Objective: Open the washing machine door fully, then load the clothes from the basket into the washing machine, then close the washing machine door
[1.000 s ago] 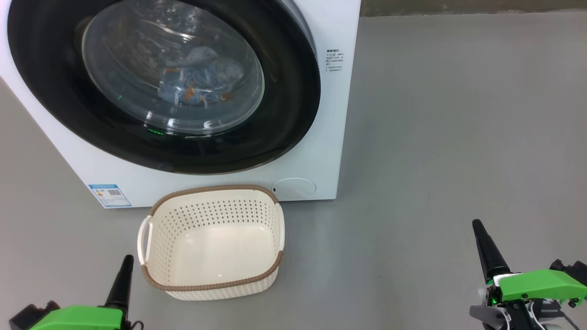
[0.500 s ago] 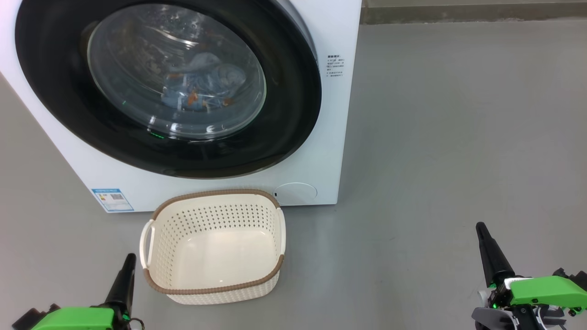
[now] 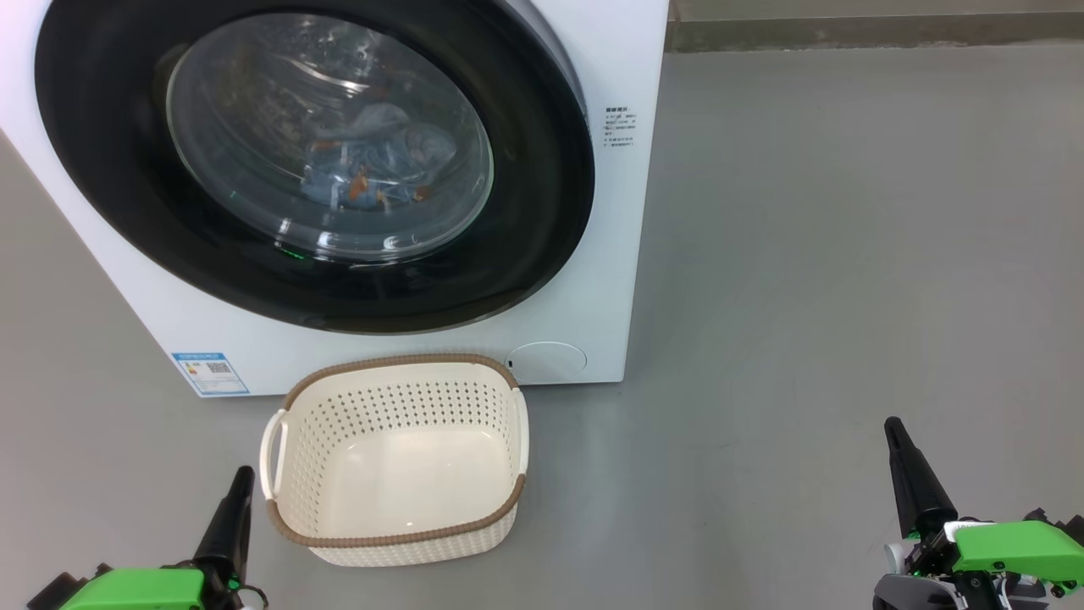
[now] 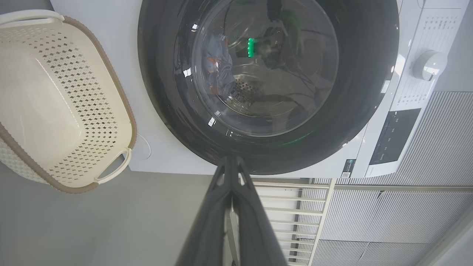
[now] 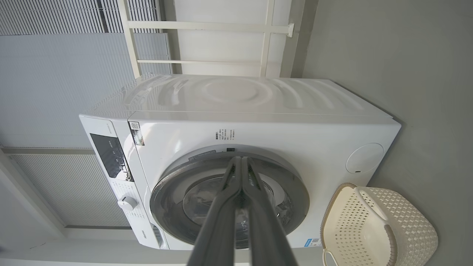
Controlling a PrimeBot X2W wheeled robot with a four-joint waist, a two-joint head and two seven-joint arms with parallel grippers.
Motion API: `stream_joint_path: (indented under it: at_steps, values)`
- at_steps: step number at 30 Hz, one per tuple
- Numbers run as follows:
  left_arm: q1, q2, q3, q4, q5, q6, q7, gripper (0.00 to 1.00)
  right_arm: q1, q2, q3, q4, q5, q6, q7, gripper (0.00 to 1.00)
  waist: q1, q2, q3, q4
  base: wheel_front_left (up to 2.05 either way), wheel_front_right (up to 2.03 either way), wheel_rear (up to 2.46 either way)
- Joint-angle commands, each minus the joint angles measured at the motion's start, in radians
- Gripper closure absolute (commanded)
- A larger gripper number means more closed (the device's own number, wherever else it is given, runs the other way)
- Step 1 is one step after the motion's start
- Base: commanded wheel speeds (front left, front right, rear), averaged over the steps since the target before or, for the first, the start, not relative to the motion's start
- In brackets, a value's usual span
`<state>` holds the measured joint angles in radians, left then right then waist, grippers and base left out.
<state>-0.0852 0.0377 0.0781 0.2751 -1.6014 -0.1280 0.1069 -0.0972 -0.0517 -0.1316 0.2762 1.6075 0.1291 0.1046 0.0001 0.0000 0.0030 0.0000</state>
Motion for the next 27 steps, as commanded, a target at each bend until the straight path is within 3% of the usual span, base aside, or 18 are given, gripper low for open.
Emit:
stream_joint_path:
  at_steps: [1,27]
  values:
    - [-0.023,0.014,0.035,-0.029,-0.008,-0.003,0.006,1.0,-0.01,-0.001,0.021,-0.032,0.003,0.002,0.006,1.0,-0.0001,0.0,0.0,0.0,0.0,0.0,0.0]
    - [-0.023,0.013,0.036,-0.03,-0.007,-0.003,0.006,1.0,-0.011,0.0,0.019,-0.032,0.002,0.002,0.007,1.0,-0.0001,0.0,0.0,0.0,0.0,0.0,0.0]
